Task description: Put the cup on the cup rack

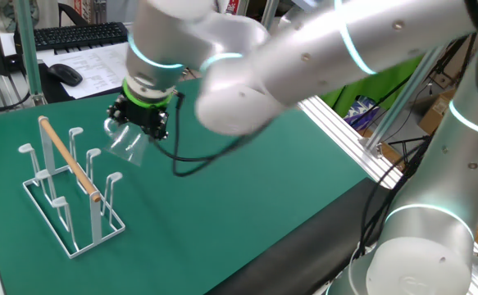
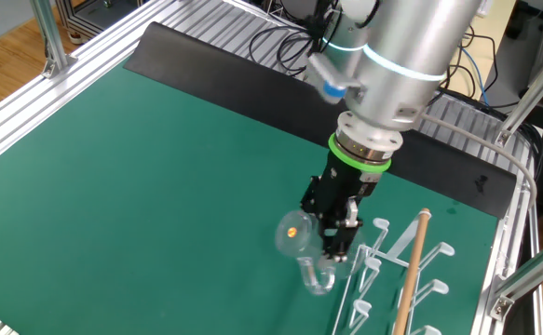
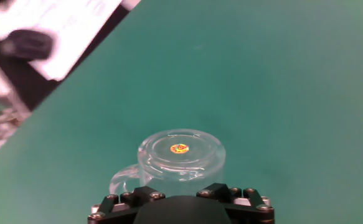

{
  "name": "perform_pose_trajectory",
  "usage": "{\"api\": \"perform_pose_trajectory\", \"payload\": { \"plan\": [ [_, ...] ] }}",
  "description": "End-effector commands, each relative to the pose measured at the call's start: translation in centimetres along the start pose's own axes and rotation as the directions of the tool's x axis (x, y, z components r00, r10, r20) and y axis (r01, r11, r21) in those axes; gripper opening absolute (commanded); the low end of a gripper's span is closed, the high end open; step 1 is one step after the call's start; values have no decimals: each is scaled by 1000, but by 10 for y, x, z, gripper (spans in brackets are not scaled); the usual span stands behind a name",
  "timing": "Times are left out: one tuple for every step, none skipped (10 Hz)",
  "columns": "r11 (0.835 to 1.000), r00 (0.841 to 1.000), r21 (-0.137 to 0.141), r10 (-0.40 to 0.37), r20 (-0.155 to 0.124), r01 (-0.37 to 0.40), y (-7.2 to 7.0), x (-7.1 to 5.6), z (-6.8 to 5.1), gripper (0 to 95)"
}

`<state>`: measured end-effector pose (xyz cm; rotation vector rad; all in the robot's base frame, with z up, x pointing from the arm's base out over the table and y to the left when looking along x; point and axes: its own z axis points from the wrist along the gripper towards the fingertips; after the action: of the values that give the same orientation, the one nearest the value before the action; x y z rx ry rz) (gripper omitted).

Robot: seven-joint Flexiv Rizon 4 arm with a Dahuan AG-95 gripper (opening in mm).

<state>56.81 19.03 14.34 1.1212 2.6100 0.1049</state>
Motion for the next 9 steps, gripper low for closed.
{"api": "perform_pose_trajectory", "payload": {
  "plan": [
    [1000,996,2,-21,-85,21,-3,21,-4,0],
    [1000,995,5,-21,-92,21,-3,21,-3,0],
    [1000,996,6,-21,-92,21,-2,21,-3,0],
    [1000,996,8,-26,-91,27,-2,21,-3,0],
    [1000,995,6,-27,-92,28,-2,21,-4,0],
    [999,996,14,-30,-90,31,-2,21,-4,0],
    [999,995,11,-29,-92,30,-2,22,-4,0],
    [1000,995,12,-28,-93,29,-2,22,-4,0],
    [999,995,12,-28,-93,30,-2,22,-4,0]
  ]
}}
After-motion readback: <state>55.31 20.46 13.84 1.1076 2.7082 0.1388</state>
